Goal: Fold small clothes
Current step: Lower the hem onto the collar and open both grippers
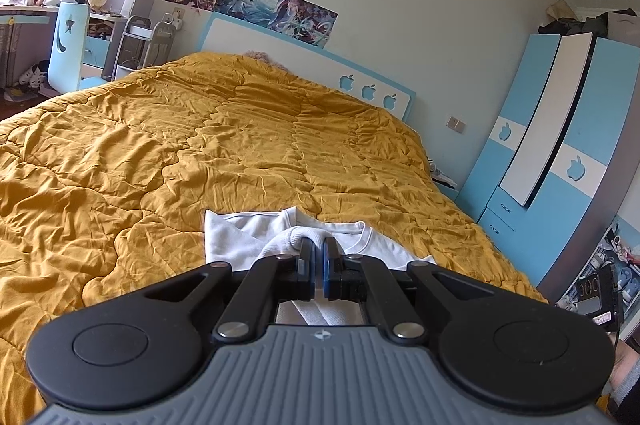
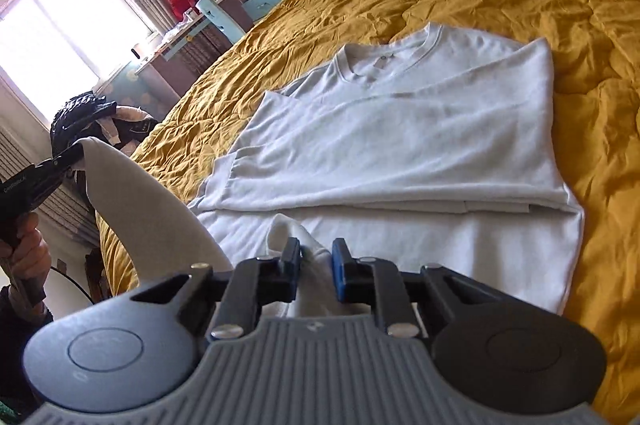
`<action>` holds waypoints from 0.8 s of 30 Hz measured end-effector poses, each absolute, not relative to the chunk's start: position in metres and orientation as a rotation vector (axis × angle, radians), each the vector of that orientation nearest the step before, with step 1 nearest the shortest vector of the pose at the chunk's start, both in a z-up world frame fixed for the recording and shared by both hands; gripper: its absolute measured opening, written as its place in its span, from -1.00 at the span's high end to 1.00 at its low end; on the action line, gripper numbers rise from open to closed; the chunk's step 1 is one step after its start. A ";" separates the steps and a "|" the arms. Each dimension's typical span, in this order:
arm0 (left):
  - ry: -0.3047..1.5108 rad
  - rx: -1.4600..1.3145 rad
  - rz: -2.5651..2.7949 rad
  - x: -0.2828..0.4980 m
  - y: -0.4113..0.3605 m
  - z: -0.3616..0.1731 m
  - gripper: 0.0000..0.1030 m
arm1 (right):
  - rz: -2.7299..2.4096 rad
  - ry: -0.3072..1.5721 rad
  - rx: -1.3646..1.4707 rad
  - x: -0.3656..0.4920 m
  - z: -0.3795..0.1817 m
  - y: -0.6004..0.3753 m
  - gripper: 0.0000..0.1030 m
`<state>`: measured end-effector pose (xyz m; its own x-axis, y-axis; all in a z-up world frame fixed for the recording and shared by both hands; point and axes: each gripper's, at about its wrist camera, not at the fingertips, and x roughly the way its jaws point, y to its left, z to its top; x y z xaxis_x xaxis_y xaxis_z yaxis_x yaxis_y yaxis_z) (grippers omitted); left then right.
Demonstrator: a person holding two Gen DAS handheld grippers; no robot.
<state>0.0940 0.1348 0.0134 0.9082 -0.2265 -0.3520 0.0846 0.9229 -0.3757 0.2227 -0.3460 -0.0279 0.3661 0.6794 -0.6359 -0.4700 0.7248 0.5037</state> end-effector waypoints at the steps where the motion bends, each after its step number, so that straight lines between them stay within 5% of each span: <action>1: 0.405 -0.362 -0.158 0.095 0.136 0.013 0.94 | 0.734 0.909 0.254 0.222 -0.021 -0.348 0.77; 11: 0.484 -0.410 -0.101 0.153 0.155 0.011 0.94 | 0.508 0.658 0.399 0.261 0.032 -0.384 0.79; 24: 0.669 -0.592 -0.148 0.308 0.195 -0.017 0.94 | 0.292 0.573 0.439 0.381 0.036 -0.375 0.79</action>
<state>0.3084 0.1946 -0.0172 0.7809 -0.3131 -0.5406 -0.0566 0.8263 -0.5604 0.3809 -0.3751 0.0355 0.8038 0.3826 -0.4556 -0.1434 0.8678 0.4757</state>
